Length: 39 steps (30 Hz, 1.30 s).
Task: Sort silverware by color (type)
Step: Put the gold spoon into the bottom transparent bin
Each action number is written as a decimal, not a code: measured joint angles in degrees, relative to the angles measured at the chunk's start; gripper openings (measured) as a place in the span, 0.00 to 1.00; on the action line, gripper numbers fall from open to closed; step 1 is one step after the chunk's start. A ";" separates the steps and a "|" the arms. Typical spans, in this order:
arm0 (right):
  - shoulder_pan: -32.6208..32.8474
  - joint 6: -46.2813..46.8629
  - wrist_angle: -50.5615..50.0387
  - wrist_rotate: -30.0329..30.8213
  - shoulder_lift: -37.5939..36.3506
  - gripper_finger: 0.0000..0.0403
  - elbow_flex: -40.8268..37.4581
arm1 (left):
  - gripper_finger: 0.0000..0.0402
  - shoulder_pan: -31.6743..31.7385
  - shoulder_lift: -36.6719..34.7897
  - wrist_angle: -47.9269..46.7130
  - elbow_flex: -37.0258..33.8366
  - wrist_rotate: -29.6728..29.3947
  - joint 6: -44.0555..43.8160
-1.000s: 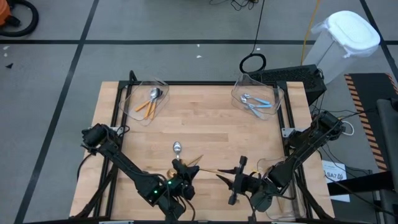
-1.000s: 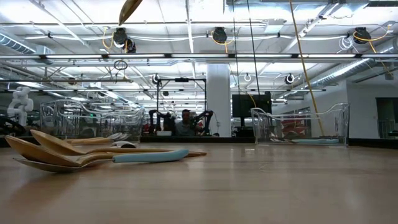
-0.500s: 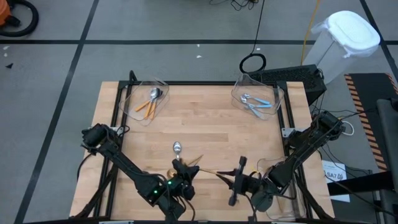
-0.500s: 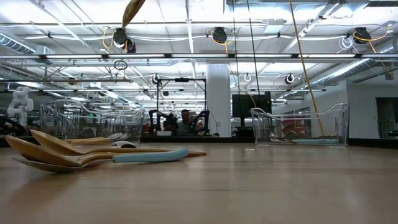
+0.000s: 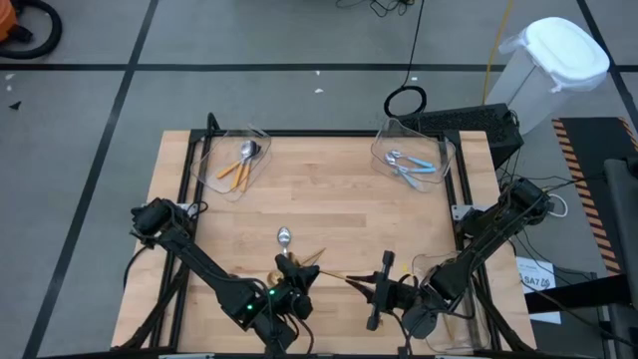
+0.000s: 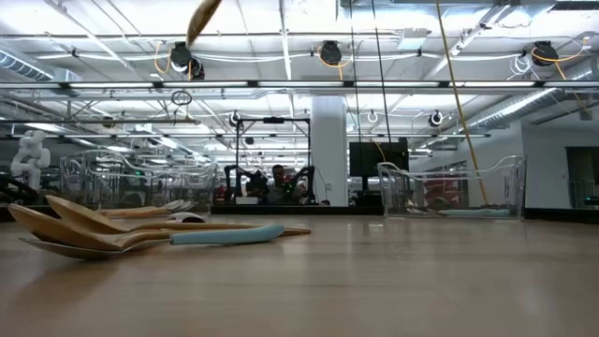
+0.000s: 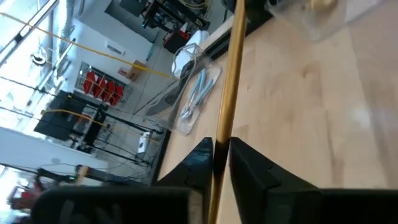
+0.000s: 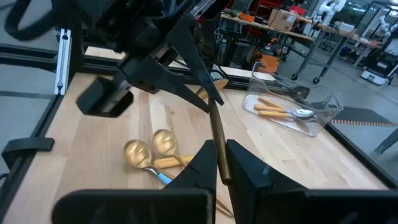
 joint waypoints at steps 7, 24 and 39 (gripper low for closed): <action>1.98 -1.62 -2.64 0.24 -3.25 0.03 -0.09 | 0.33 -2.17 0.00 3.14 0.00 -0.52 -2.43; 9.58 -4.14 -20.12 1.14 -9.05 0.03 0.00 | 0.45 -5.51 0.04 3.81 9.65 0.03 -6.40; 14.76 -24.79 -27.61 -0.24 -9.03 0.03 -0.02 | 0.45 0.75 0.05 3.10 11.04 24.76 -13.08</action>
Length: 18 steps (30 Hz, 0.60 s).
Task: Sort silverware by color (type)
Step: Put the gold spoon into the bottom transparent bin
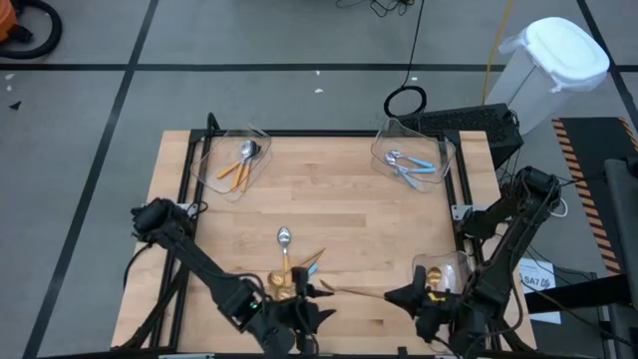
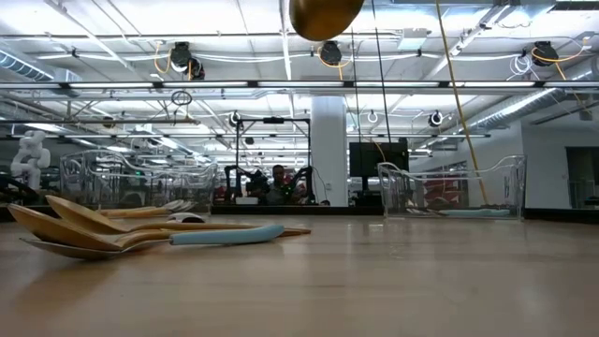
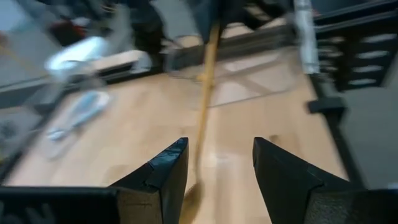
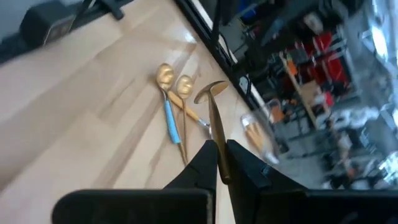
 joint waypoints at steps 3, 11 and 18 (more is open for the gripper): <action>0.23 -5.69 0.04 0.00 0.00 0.03 0.00 | 0.45 2.27 0.00 1.15 0.00 8.03 1.20; 0.23 -17.13 0.04 -0.01 0.00 0.03 0.00 | 0.45 7.89 0.00 1.11 0.00 19.92 1.89; 0.23 -21.82 0.07 -1.82 0.02 0.03 0.00 | 0.45 12.35 0.00 0.98 0.00 27.35 1.15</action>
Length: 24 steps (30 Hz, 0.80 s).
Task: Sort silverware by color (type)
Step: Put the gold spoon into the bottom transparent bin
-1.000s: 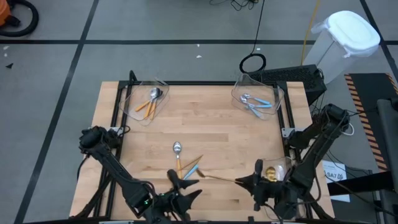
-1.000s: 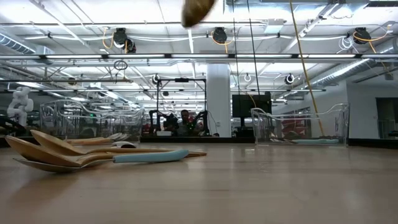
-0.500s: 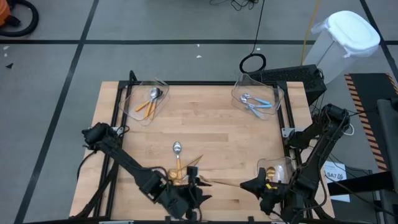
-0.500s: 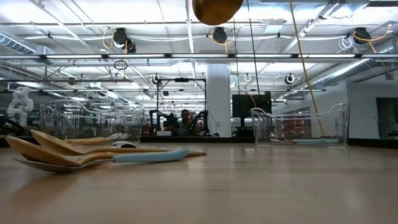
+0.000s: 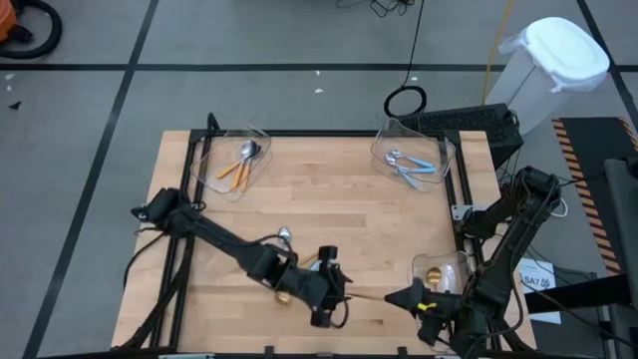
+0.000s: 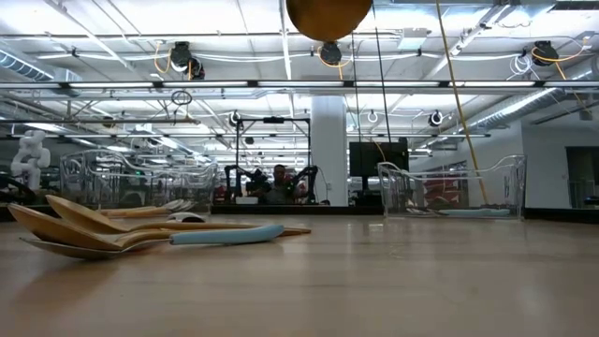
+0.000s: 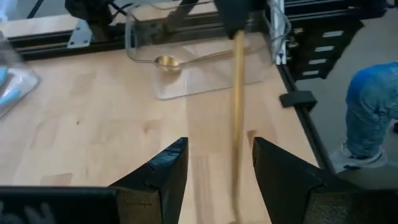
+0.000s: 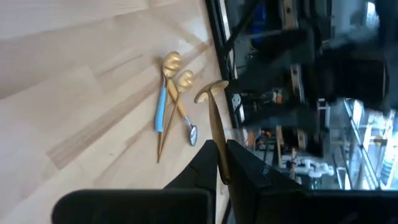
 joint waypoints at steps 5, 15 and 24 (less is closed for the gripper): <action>0.00 -1.54 -0.01 -0.94 0.02 0.03 0.00 | 0.45 2.00 0.04 -0.52 0.00 8.08 -0.60; -0.02 -5.65 0.48 -0.87 0.02 0.03 0.00 | 0.45 4.81 3.44 -1.76 -0.07 14.81 -2.06; -0.02 -6.12 0.39 -0.85 0.02 0.04 0.00 | 0.27 5.14 4.00 -1.31 -0.04 19.81 -1.21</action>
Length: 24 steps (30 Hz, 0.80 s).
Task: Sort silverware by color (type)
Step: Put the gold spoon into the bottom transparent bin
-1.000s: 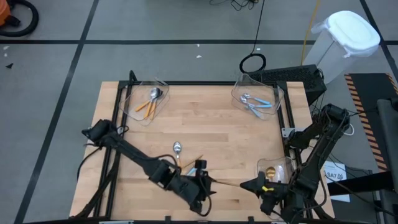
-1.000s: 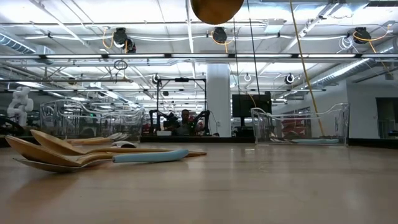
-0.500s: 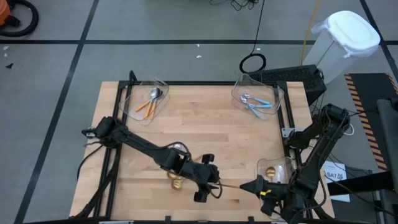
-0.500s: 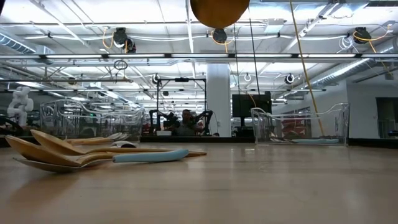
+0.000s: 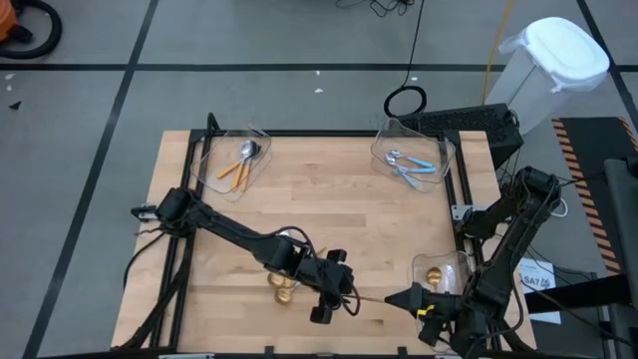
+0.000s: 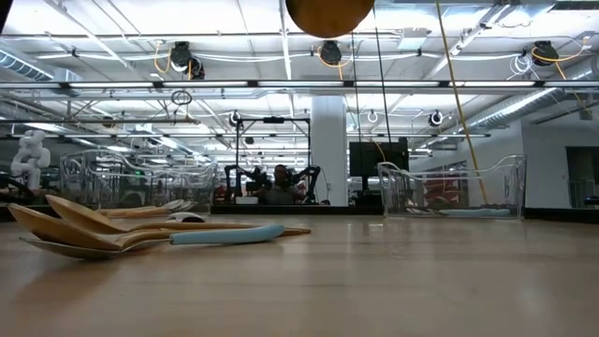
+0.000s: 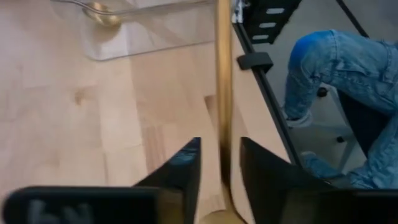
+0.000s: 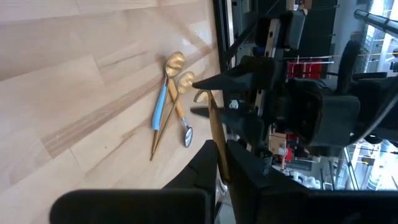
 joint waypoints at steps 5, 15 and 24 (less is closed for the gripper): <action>0.00 0.00 0.10 0.00 0.00 0.04 0.02 | 0.05 0.00 0.02 0.02 0.00 0.11 0.13; -0.09 13.66 -0.06 0.04 0.00 0.10 0.02 | 0.03 -1.05 0.00 -2.56 0.00 -9.87 2.75; -0.25 34.36 0.05 0.54 0.00 0.23 0.02 | 0.02 -4.28 -0.07 -10.38 1.29 -27.18 2.72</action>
